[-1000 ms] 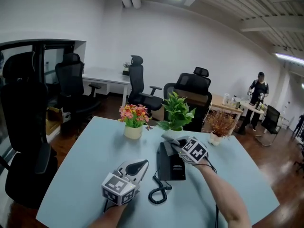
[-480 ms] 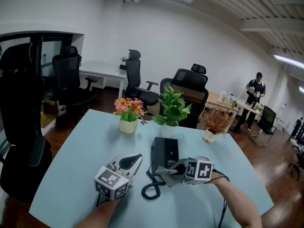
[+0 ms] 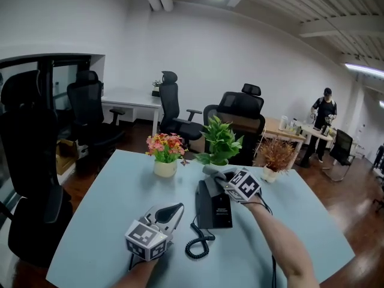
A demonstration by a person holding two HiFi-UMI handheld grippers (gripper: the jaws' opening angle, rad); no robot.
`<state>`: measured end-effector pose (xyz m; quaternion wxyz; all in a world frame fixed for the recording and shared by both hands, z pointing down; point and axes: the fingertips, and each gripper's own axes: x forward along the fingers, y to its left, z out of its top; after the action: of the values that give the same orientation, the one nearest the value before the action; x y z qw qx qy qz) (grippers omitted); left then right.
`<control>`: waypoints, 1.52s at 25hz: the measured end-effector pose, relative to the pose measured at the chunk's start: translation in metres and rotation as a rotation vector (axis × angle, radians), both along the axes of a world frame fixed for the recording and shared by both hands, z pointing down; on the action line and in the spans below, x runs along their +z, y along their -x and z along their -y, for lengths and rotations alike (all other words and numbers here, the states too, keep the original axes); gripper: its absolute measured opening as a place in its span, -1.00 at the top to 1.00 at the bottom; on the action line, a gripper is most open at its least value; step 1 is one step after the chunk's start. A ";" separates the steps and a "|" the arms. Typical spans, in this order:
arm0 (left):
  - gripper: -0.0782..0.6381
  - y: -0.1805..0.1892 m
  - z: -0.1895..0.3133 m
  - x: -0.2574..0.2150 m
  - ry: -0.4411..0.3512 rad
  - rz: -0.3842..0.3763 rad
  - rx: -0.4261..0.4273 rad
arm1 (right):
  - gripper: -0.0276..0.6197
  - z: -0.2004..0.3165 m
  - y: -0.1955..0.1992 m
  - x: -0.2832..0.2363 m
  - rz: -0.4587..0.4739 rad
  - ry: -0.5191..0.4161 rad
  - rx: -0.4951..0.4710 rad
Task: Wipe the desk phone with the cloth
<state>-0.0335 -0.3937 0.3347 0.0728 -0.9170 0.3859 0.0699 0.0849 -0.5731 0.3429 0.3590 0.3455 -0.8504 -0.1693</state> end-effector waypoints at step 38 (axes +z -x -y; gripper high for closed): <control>0.74 -0.003 0.003 0.003 -0.001 0.006 0.004 | 0.92 -0.069 -0.018 0.047 -0.236 0.116 -0.151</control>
<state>-0.0308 -0.3968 0.3373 0.0745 -0.9179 0.3838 0.0675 0.1031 -0.5041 0.3900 0.4618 0.2370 -0.8343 -0.1858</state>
